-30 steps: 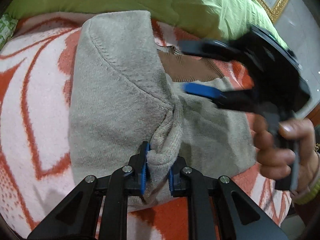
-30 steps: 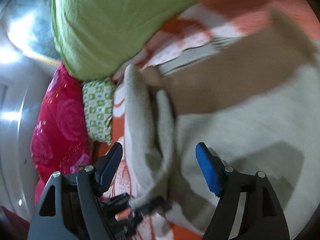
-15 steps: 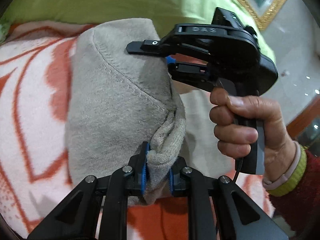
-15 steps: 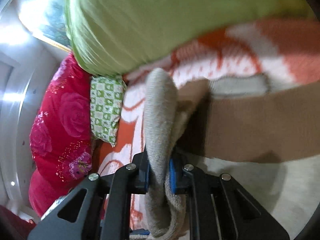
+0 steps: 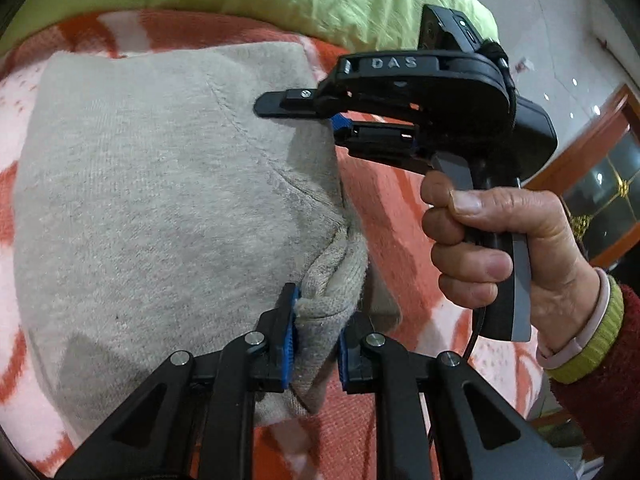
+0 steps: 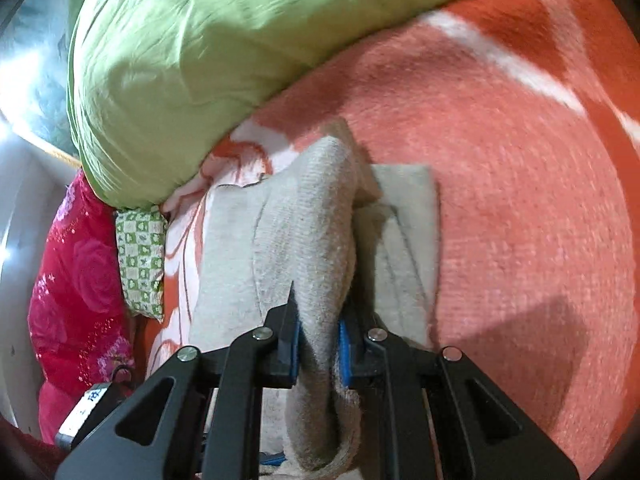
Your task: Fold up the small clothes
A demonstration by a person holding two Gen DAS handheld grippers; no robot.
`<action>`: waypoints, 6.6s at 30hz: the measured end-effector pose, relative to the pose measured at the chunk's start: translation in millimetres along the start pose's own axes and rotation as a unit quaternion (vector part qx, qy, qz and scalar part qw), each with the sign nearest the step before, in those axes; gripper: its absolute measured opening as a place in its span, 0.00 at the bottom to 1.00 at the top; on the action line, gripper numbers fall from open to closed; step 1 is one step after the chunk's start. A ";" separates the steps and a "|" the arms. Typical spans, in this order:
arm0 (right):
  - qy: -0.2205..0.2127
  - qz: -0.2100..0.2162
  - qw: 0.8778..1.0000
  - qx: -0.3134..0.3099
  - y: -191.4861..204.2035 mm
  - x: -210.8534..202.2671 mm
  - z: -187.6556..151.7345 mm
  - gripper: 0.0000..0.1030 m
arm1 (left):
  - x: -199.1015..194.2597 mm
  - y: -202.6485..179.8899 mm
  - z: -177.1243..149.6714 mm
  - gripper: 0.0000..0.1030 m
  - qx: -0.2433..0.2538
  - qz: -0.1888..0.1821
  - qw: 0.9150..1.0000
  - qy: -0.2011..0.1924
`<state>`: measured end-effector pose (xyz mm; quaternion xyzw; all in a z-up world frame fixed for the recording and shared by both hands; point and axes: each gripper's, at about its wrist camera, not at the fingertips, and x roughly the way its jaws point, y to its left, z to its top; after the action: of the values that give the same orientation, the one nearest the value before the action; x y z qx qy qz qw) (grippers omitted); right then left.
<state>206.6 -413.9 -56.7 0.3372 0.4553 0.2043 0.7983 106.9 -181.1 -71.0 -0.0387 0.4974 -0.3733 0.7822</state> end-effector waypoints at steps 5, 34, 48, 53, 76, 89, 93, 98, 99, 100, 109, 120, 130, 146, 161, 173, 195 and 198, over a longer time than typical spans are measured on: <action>-0.015 0.014 1.000 -0.015 6.0 -4.9 4.5 0.16 | 3.8 -3.4 7.4 0.15 -0.008 -0.011 1.000 -0.005; -0.046 -0.015 0.998 0.038 12.9 -52.5 -100.6 0.30 | -77.7 151.4 -29.1 0.75 -0.232 0.061 0.970 -0.032; -0.090 -0.047 0.994 -0.025 49.7 -103.9 -85.7 0.00 | -18.6 127.4 -4.7 0.75 -0.219 0.038 0.975 0.011; -0.077 -0.076 0.993 -0.045 47.5 -105.8 -83.9 0.01 | -16.4 121.5 -3.9 0.75 -0.221 0.033 0.975 0.014; -0.014 -0.162 0.986 -0.028 32.1 -39.9 -115.8 0.61 | -32.1 132.4 -13.8 0.75 -0.198 0.032 0.980 0.011; -0.046 -0.223 0.968 -0.106 57.2 -47.1 -114.8 0.37 | -32.2 133.0 -13.7 0.75 -0.200 0.044 0.979 0.011; -0.017 -0.193 0.978 -0.076 45.7 -35.6 -110.0 0.37 | -31.9 134.3 -14.9 0.75 -0.204 0.042 0.978 0.012; 0.012 -0.160 0.987 -0.011 18.8 -21.8 -114.6 0.16 | -28.4 135.9 -17.3 0.77 -0.208 0.043 0.977 0.017; 0.012 -0.159 0.987 -0.010 18.9 -21.9 -115.4 0.13 | -27.3 136.3 -18.3 0.77 -0.211 0.041 0.976 0.018; 0.008 -0.159 0.987 -0.018 22.3 -24.6 -115.9 0.11 | -26.7 135.9 -18.7 0.77 -0.212 0.041 0.976 0.018; -0.057 -0.068 0.996 0.020 22.6 -107.5 -99.4 0.08 | -22.5 112.0 -7.6 0.74 -0.182 0.035 0.982 0.038; 0.010 -0.172 0.985 0.000 3.2 -64.9 -117.9 0.12 | -4.4 106.7 -16.2 0.72 -0.171 0.040 0.982 0.067; -0.053 -0.134 0.989 -0.022 20.0 -52.8 -47.8 0.53 | -18.8 136.5 48.8 0.79 -0.227 0.017 0.974 0.008; -0.053 -0.113 0.992 0.009 -30.1 -31.0 -13.0 0.50 | 20.1 156.7 103.4 0.71 -0.210 0.048 0.976 0.014; 0.028 -0.025 0.997 0.061 -38.5 -4.1 -47.6 0.32 | 59.7 135.5 80.5 0.58 -0.256 -0.028 0.966 0.011; -0.005 0.051 0.999 0.009 74.2 -25.9 -83.0 0.26 | -93.4 119.8 45.7 0.50 -0.205 -0.032 0.975 -0.083; 0.104 0.094 0.990 0.003 84.4 129.8 -134.9 0.28 | -137.6 262.6 -96.5 0.55 -0.294 0.006 0.951 -0.091; 0.108 0.094 0.990 0.006 86.6 132.1 -133.5 0.33 | -137.8 256.7 -90.0 0.60 -0.292 0.025 0.953 -0.078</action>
<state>155.8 -223.5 -119.7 0.3594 0.5065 0.3105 0.7196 143.0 117.1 -123.8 -0.2822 0.5231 -0.1875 0.7820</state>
